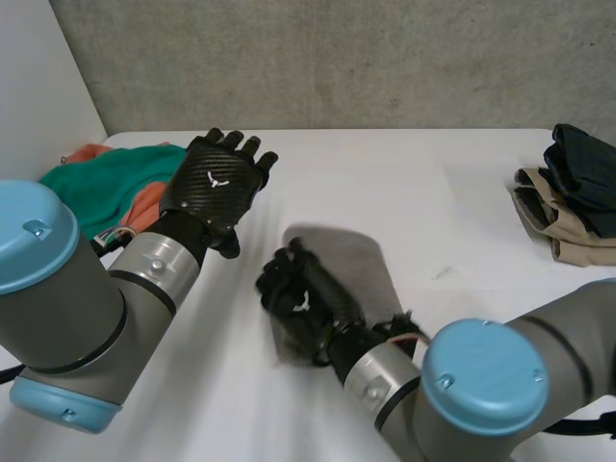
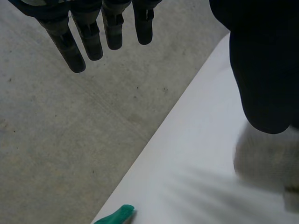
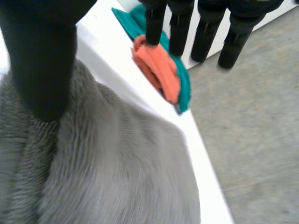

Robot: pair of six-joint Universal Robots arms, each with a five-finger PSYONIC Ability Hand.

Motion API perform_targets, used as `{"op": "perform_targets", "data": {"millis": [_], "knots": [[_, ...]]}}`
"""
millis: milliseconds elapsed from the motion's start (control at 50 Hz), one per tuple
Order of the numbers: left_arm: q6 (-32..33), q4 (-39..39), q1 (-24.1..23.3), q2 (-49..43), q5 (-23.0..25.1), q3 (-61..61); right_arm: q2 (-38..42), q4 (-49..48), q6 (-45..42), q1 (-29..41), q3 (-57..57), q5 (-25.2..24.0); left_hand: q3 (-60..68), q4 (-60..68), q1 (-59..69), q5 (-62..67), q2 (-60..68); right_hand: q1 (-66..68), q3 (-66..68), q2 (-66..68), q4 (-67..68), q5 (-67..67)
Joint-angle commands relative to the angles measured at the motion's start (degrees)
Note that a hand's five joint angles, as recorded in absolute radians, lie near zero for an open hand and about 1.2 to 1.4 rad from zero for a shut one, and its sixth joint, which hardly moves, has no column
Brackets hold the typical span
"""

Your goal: Fold the laundry.

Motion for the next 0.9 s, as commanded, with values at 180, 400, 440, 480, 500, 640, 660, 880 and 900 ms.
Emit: {"op": "perform_targets", "data": {"millis": [180, 400, 440, 480, 500, 640, 660, 880, 900], "knots": [[-17.71, -3.13, -4.02, -7.00, -0.33, 9.49, -11.90, 16.02, 39.12, -18.91, -2.17, 0.91, -0.03, 0.54, 1.13, -0.61, 0.40, -9.01, -11.09, -10.17, -11.09, -9.87], [-22.91, -11.30, -9.56, -22.91, -5.07, 19.34, -0.32, 28.50, 41.77, -21.21, -13.50, -2.00, 0.98, 1.54, 2.13, 0.39, 1.41, -9.01, -11.09, -10.17, -11.09, -9.87], [-22.47, -12.70, -10.17, -24.84, -8.83, 19.69, 1.54, 29.91, 41.77, -21.12, -15.35, -2.27, 0.98, 1.55, 2.14, 0.40, 1.41, -9.01, -11.09, -10.17, -11.09, -9.87], [-22.12, -13.67, -10.44, -25.73, -11.04, 19.60, 4.70, 31.94, 41.77, -21.03, -17.46, -3.58, 0.81, 1.38, 1.97, 0.23, 1.24, -9.01, -11.09, -10.17, -11.09, -9.87], [-21.86, -14.03, -10.53, -25.99, -11.92, 19.52, 5.84, 32.55, 41.59, -21.12, -18.16, -4.11, 0.81, 1.38, 1.97, 0.23, 1.24, -9.01, -11.09, -10.17, -11.09, -9.87], [-16.42, -19.03, -10.44, -26.87, -13.69, 18.11, 12.27, 37.47, 34.22, -21.12, -21.95, -3.85, 0.31, 0.88, 1.47, -0.27, 0.74, -9.01, -11.09, -10.17, -11.09, -9.87], [-15.80, -19.39, -10.35, -26.70, -13.69, 18.11, 12.10, 38.09, 31.69, -21.12, -22.30, -2.81, 0.31, 0.87, 1.46, -0.28, 0.74, -9.01, -11.09, -10.17, -11.09, -9.87], [-13.15, -18.17, -10.71, -16.35, -11.24, 17.40, 1.30, 32.48, 26.47, -20.42, -16.43, 3.18, -0.53, 0.03, 0.62, -1.12, -0.10, -8.59, -10.66, -9.75, -10.67, -9.45], [-13.24, -17.64, -10.53, -15.11, -10.36, 17.49, -1.32, 30.38, 26.47, -19.63, -13.80, 3.27, -0.70, -0.13, 0.46, -1.29, -0.27, -8.92, -11.00, -10.08, -11.00, -9.79]]}}
